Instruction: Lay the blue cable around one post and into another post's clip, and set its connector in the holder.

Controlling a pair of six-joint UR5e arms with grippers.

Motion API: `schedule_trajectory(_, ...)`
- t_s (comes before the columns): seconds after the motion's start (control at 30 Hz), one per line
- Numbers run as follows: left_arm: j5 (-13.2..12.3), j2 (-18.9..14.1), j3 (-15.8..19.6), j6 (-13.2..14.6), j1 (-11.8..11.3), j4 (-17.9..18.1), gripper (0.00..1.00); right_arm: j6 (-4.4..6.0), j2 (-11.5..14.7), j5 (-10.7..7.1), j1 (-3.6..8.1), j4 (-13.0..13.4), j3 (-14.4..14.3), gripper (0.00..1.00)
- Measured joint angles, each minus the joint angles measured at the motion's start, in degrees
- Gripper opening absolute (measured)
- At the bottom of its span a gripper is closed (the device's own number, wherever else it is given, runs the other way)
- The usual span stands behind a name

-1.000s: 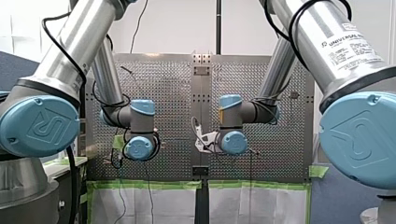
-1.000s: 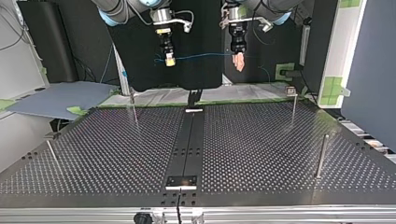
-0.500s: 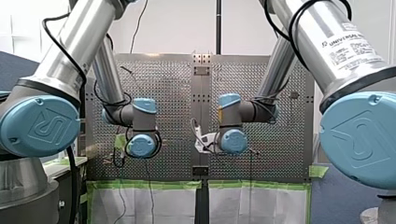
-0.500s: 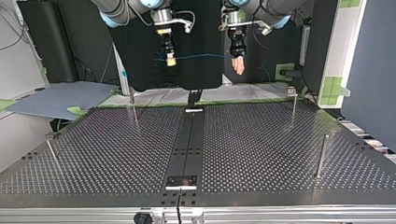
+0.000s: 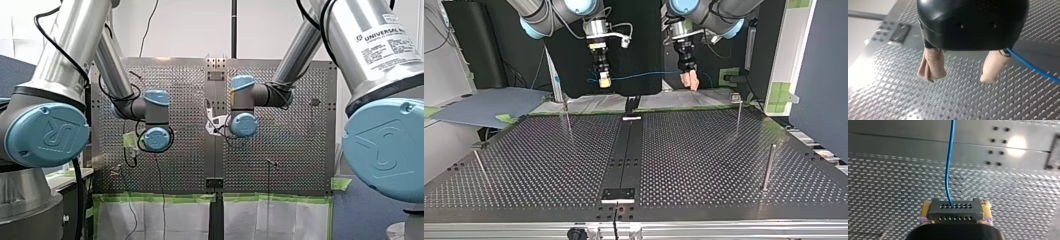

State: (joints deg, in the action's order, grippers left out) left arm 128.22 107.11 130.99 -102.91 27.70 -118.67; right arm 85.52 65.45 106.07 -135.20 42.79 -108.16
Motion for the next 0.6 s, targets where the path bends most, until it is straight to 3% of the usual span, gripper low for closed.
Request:
schedule_trajectory(0.33, 4.6, -4.6, -2.5, -4.6, -2.1, -4.6, 1.0, -0.13, 5.3, -0.56, 0.4, -5.4, 5.4, 0.04)
schedule_trajectory(0.6, 7.1, -8.5, -6.1, -8.5, -3.4, -8.5, 1.0, -0.88, 6.5, -1.22, 0.56, -9.5, 9.5, 0.04)
